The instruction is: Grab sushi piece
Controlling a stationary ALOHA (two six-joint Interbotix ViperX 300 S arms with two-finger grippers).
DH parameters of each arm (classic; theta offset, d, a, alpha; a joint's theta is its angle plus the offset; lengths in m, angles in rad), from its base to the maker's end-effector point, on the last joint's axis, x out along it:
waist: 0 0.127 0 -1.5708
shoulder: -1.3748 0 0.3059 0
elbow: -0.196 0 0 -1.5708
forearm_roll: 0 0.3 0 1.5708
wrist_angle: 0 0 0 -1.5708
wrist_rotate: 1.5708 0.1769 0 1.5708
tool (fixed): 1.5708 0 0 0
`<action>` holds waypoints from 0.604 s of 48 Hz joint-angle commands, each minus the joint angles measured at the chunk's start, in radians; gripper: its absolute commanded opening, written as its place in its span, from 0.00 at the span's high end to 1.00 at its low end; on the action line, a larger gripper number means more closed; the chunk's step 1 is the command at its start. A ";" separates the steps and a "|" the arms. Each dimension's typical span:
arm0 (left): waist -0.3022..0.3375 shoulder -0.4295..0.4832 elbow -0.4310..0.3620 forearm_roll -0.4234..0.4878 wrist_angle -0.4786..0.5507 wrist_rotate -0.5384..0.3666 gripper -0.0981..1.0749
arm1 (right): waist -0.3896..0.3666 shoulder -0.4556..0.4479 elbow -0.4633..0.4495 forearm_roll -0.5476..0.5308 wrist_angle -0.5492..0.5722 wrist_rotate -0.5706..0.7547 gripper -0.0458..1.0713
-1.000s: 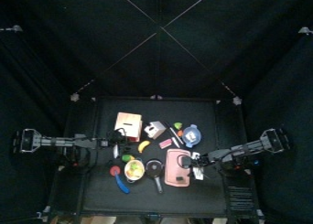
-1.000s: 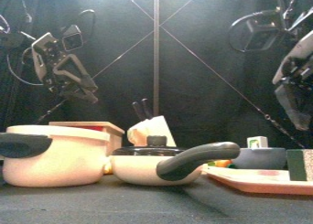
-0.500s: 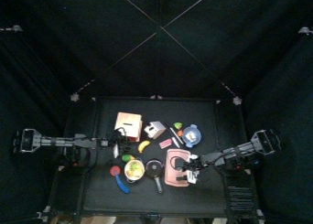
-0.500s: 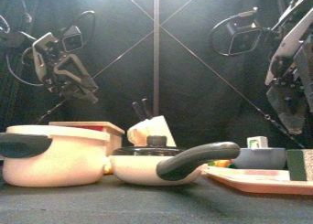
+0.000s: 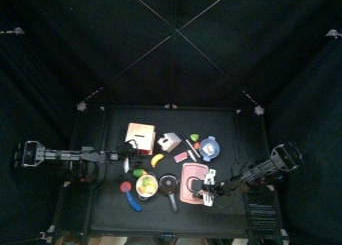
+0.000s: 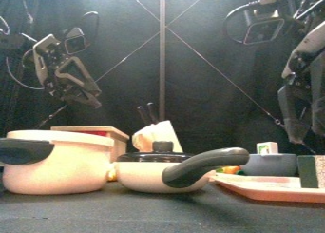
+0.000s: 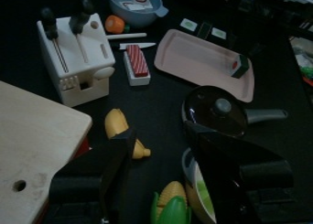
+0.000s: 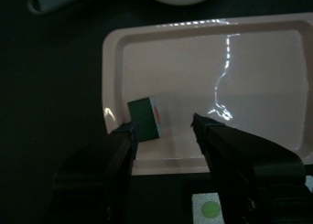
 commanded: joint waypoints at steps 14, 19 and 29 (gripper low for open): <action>-0.002 0.000 -0.011 -0.002 -0.006 0.000 0.20 | 0.006 0.034 -0.025 0.015 -0.032 0.002 0.21; -0.002 0.000 -0.009 -0.002 -0.005 0.000 0.20 | 0.006 0.043 -0.025 0.011 -0.032 0.002 0.23; -0.002 0.000 -0.006 -0.002 -0.006 -0.002 0.20 | 0.006 0.060 -0.025 0.003 -0.031 0.002 0.38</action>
